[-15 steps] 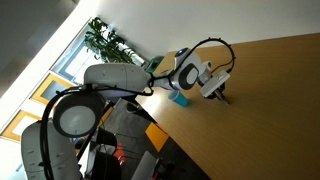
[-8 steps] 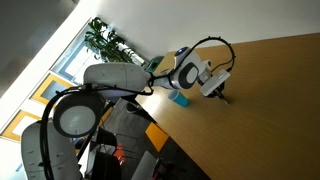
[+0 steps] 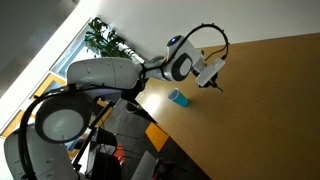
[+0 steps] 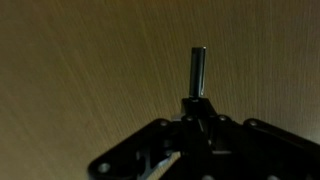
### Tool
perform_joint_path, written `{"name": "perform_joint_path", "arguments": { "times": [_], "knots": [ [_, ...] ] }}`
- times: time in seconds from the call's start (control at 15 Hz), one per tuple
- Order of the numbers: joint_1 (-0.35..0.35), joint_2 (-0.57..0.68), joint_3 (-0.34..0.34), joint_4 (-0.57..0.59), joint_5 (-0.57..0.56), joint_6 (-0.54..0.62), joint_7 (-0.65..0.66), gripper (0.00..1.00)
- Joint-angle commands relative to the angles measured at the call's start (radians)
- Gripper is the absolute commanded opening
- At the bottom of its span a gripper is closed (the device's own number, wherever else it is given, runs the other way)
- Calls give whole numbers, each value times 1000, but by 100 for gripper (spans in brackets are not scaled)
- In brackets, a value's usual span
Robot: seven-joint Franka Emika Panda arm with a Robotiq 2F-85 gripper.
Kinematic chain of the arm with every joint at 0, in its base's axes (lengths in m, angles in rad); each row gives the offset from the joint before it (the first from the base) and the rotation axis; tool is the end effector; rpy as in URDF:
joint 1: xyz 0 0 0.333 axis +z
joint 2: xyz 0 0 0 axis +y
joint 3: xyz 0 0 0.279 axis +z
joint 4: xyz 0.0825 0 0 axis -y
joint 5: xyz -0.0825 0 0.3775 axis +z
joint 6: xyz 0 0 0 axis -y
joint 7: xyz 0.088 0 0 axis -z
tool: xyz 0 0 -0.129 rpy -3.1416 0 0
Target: Place the pen inside the light blue cup
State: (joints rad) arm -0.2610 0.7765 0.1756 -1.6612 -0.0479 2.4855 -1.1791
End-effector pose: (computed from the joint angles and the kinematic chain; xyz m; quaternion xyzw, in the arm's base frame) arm 0.6548 -0.0631 0.1218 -0.8570 -0.5124 -0.0511 0.0189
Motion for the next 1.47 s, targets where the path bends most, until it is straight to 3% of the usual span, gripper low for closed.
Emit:
{"name": "perform_joint_path", "arguments": {
  "times": [0.0, 0.33, 0.93, 1.4],
  "knots": [
    [-72, -102, 75, -72, 94, -24, -151, 3],
    [-106, -150, 125, -88, 242, -109, -362, 3],
    [-71, -168, 105, -75, 412, -324, -613, 3],
    [-40, -166, 86, -43, 500, -497, -725, 3]
  ]
}}
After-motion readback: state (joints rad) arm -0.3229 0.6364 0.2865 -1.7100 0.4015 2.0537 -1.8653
